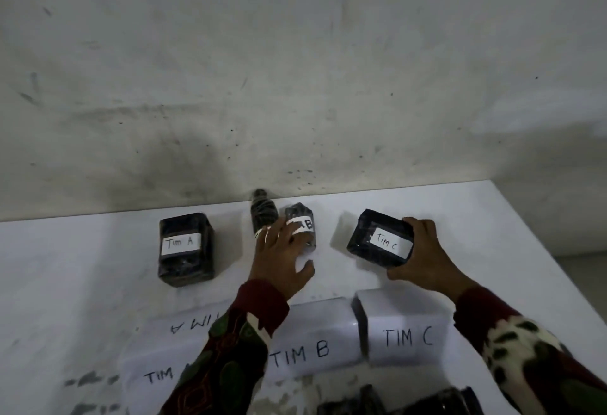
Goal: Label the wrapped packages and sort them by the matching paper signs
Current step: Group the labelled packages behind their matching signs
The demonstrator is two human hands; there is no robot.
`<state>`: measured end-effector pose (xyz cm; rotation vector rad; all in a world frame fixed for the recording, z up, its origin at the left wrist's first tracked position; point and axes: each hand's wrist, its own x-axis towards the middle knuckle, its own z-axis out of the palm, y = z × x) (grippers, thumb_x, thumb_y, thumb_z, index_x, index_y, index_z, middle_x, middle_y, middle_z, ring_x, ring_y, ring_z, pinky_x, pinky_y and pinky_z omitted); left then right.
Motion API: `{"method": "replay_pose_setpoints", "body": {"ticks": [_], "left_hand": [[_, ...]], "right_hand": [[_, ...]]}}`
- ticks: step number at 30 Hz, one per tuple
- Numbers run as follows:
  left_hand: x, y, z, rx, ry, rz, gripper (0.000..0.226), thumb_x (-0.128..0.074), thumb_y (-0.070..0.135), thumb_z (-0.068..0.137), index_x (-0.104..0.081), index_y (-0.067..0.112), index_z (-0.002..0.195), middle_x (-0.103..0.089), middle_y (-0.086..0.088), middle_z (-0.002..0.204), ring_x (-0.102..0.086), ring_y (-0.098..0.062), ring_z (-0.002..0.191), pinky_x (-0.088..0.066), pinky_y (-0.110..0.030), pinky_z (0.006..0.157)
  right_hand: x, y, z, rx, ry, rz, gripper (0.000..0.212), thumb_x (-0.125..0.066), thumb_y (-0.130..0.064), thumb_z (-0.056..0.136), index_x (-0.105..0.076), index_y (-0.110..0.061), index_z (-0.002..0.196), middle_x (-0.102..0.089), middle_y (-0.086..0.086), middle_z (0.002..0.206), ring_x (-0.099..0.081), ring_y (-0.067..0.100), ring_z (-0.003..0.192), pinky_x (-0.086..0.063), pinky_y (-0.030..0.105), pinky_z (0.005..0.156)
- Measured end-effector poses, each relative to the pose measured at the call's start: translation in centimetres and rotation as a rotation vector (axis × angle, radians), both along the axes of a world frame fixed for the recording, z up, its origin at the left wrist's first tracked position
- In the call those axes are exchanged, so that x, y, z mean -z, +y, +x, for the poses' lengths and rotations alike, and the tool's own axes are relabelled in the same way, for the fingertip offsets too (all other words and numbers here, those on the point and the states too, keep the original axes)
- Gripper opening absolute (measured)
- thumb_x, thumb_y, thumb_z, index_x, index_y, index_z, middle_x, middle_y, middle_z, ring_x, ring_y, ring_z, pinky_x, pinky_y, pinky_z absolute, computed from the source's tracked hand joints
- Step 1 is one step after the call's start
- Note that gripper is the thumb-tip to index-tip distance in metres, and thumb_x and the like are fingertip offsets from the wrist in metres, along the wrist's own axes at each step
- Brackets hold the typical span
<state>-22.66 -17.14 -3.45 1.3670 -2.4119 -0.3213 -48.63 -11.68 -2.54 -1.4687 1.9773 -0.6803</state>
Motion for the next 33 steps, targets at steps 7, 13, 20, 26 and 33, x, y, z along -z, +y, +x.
{"method": "replay_pose_setpoints", "body": {"ticks": [7, 13, 20, 26, 33], "left_hand": [[0.6, 1.9, -3.3, 0.025, -0.024, -0.055, 0.036, -0.071, 0.020, 0.071, -0.067, 0.013, 0.106, -0.063, -0.010, 0.118, -0.048, -0.034, 0.122, -0.038, -0.053, 0.102], [0.6, 2.5, -4.2, -0.003, 0.002, -0.034, 0.032, -0.073, 0.013, 0.071, -0.069, 0.012, 0.103, -0.065, -0.011, 0.114, -0.052, -0.035, 0.119, -0.037, -0.052, 0.100], [-0.7, 4.3, -4.8, -0.002, -0.009, -0.010, 0.032, -0.073, 0.010, 0.070, -0.069, 0.009, 0.102, -0.066, -0.015, 0.110, -0.055, -0.039, 0.114, -0.044, -0.054, 0.095], [-1.1, 9.3, -5.7, 0.032, 0.040, 0.035, 0.022, -0.069, 0.008, 0.074, -0.070, 0.007, 0.095, -0.066, -0.013, 0.087, -0.062, -0.032, 0.083, -0.052, -0.035, 0.067], [0.5, 17.0, -4.0, -0.022, 0.035, 0.239, 0.024, -0.055, 0.027, 0.087, -0.063, 0.017, 0.107, -0.061, -0.003, 0.097, -0.056, -0.019, 0.090, -0.045, -0.029, 0.075]], "right_hand": [[2.6, -3.9, -3.2, -0.111, -0.035, 0.120, 0.102, -0.085, -0.005, 0.052, -0.027, -0.010, 0.136, -0.023, -0.001, 0.115, -0.039, 0.018, 0.109, -0.036, 0.023, 0.090], [3.5, -6.4, -4.6, -0.200, -0.025, 0.134, 0.107, -0.082, -0.004, 0.056, -0.020, -0.009, 0.143, -0.021, 0.006, 0.139, -0.035, 0.022, 0.125, -0.032, 0.022, 0.098], [2.6, -4.9, -4.4, -0.213, -0.029, 0.087, 0.091, -0.070, 0.001, 0.074, -0.017, -0.010, 0.146, 0.003, 0.008, 0.157, -0.002, 0.023, 0.145, -0.013, 0.039, 0.118], [1.6, 4.4, -2.0, -0.043, -0.047, -0.086, 0.062, -0.070, -0.003, 0.075, -0.046, -0.010, 0.131, -0.029, 0.011, 0.146, -0.030, 0.026, 0.134, -0.025, 0.033, 0.109], [1.7, 15.1, 0.1, 0.068, -0.105, -0.144, 0.026, -0.067, -0.005, 0.077, -0.059, -0.018, 0.099, -0.049, 0.001, 0.105, -0.046, 0.018, 0.105, -0.027, 0.015, 0.075]]}}
